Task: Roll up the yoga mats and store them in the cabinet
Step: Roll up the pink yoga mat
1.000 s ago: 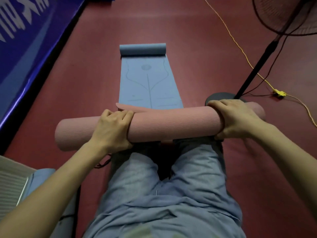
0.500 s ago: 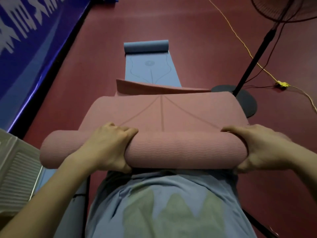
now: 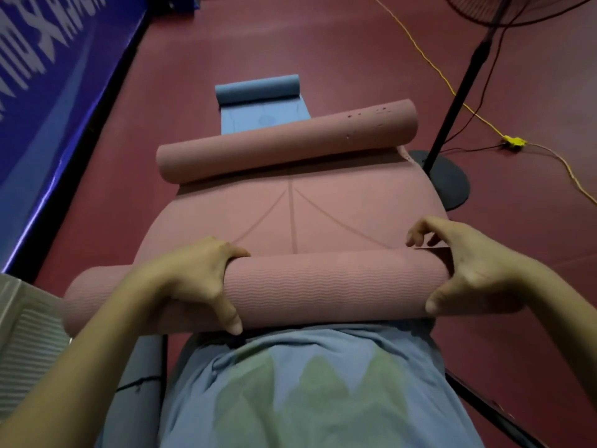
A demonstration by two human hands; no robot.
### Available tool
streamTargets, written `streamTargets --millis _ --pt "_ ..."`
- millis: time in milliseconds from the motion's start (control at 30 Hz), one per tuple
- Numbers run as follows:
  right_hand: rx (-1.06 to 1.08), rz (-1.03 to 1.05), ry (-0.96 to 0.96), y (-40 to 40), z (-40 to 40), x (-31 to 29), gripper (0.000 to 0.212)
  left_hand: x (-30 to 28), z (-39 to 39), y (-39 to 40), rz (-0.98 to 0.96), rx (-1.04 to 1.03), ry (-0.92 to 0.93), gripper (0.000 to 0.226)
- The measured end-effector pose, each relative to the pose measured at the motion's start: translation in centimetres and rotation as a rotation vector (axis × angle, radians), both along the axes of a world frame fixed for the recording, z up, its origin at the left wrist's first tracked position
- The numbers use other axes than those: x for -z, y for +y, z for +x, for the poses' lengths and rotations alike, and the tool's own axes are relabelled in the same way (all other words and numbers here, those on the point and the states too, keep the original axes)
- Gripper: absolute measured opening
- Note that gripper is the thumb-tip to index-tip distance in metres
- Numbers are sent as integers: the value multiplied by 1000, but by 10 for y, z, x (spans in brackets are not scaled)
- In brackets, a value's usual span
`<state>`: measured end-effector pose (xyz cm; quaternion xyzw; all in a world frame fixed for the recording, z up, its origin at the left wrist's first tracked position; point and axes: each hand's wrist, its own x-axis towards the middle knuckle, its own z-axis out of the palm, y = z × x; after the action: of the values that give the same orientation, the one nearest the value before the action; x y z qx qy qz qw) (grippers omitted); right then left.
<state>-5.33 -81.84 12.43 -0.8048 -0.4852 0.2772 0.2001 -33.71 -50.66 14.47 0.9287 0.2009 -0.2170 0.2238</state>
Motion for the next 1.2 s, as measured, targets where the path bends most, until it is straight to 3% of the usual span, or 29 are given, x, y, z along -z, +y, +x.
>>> streamTargets --millis 100,167,233,333,500,600,700,800,867,1033,1133,1200 --pt "-19 -21 -24 8 3 -2 86 7 2 9 -20 24 -24 99" --pt "-1 -43 -73 8 8 -3 85 11 -2 14 -11 40 -118 120" --pt "51 -28 -163 4 9 -2 86 15 -7 18 -51 13 -252 124" --pt "45 -40 -301 4 2 -4 86 12 -8 23 -62 -12 -292 112" --pt "36 -61 -278 25 1 -9 67 -2 -2 37 107 -30 -250 76" --pt "6 -87 -403 38 -13 -12 51 0 -4 37 108 -61 -256 76" --pt "-100 100 -501 45 -37 -14 48 3 -7 35 76 -103 -279 84" --pt "-117 267 -525 44 -46 -21 23 8 -11 33 101 -78 -280 82" --pt "-99 223 -571 42 -44 -26 36 10 -11 32 115 -81 -263 82" --pt "-72 -182 -612 40 -57 -30 79 14 -12 25 79 -171 -320 98" --pt "-57 -188 -652 40 -67 -23 90 13 -18 22 211 -124 -301 111" --pt "-57 -133 -675 43 -70 -22 96 12 -20 13 379 -85 -326 94"
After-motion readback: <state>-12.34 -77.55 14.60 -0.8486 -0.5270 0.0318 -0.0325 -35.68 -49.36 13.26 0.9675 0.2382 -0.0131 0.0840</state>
